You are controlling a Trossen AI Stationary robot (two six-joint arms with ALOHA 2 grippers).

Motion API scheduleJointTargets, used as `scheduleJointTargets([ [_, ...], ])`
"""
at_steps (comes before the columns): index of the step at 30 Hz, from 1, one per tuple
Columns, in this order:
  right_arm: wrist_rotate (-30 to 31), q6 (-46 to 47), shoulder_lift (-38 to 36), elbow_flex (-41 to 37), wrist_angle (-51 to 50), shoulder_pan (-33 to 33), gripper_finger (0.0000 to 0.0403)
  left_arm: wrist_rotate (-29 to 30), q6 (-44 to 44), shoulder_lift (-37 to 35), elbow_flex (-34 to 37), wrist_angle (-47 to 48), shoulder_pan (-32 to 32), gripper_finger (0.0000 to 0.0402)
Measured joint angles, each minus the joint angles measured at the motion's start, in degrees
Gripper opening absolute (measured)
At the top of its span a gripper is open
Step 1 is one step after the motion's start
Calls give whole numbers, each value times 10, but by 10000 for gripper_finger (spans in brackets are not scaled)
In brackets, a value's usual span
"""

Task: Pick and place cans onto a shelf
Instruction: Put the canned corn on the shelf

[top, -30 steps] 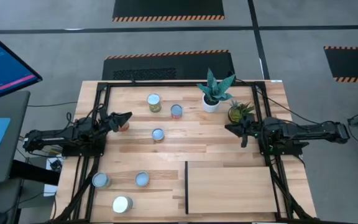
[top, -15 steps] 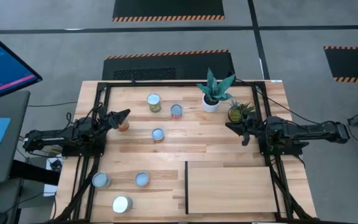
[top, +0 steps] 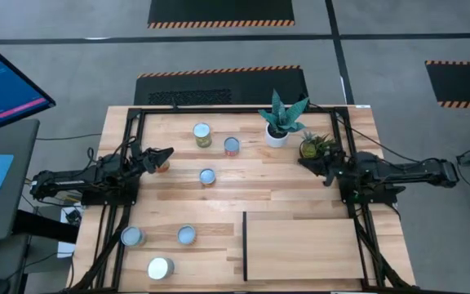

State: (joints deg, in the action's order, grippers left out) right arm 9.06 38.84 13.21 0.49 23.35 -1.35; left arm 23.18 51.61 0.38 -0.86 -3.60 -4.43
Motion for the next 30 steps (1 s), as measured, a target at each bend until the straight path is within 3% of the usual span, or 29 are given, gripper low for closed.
scheduleJointTargets([
  [6,-2,-91,0,0,144,15,43,17,-1,0,0,-4,0,142],
  [11,-1,-141,0,0,206,23,43,18,-18,0,0,-51,0,142],
  [20,28,-213,0,0,236,23,43,19,-134,0,0,-232,0,142],
  [30,44,-170,0,22,240,23,43,-35,-119,0,0,-223,0,142],
])
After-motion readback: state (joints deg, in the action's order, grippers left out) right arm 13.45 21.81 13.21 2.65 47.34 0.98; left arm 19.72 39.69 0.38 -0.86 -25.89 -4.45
